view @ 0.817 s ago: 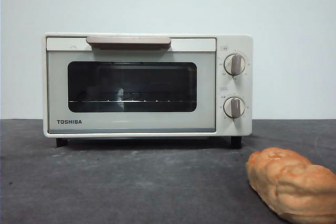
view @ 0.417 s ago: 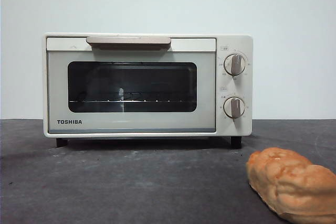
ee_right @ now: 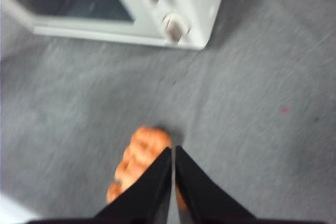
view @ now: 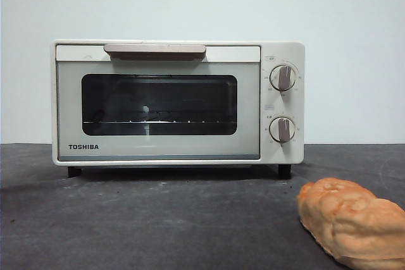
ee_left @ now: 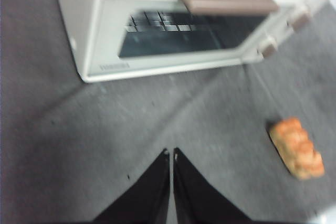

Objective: The left arm flap open the oven, the right arm pick bread and place it into oven, the left arm flap close the oven

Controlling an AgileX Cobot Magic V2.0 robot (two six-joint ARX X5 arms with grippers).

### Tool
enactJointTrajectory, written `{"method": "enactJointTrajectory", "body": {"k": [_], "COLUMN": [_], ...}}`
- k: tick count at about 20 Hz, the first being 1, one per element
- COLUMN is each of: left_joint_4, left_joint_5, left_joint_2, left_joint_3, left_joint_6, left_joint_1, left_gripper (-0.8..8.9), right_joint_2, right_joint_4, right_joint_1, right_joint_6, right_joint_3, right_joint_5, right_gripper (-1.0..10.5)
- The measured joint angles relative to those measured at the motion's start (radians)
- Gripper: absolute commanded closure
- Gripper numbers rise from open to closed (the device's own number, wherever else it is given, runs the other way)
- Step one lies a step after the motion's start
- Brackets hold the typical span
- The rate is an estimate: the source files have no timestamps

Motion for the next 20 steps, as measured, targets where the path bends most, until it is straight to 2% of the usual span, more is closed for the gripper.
{"method": "enactJointTrajectory", "body": {"k": [7,8,10,11,20], "left_joint_4": [-0.047,-0.047,-0.047,-0.047,-0.047], "left_joint_5": [0.0,0.0,0.0,0.0,0.0], "left_joint_2": [0.0,0.001,0.001,0.001,0.001], "left_joint_3": [0.004,0.004,0.004,0.004,0.004], "left_joint_6": [0.04,0.044,0.045,0.048,0.051], "left_joint_1": [-0.023,-0.023,-0.023,-0.023,-0.023], "left_gripper": [7.96,7.95,7.96,7.96,7.95], "right_joint_2": [-0.001,-0.001,-0.001,-0.001,-0.001], "right_joint_4": [-0.034,-0.034,-0.034,-0.034,-0.039], "right_joint_1": [0.05,0.054,0.055,0.055,0.07], "right_joint_6": [-0.031,-0.031,-0.03,-0.027,0.035], "right_joint_3": [0.002,0.002,0.002,0.002,0.002], "right_joint_5": [-0.001,-0.001,-0.001,-0.001,-0.001], "right_gripper": [9.3,8.8,6.0,5.0,4.8]}}
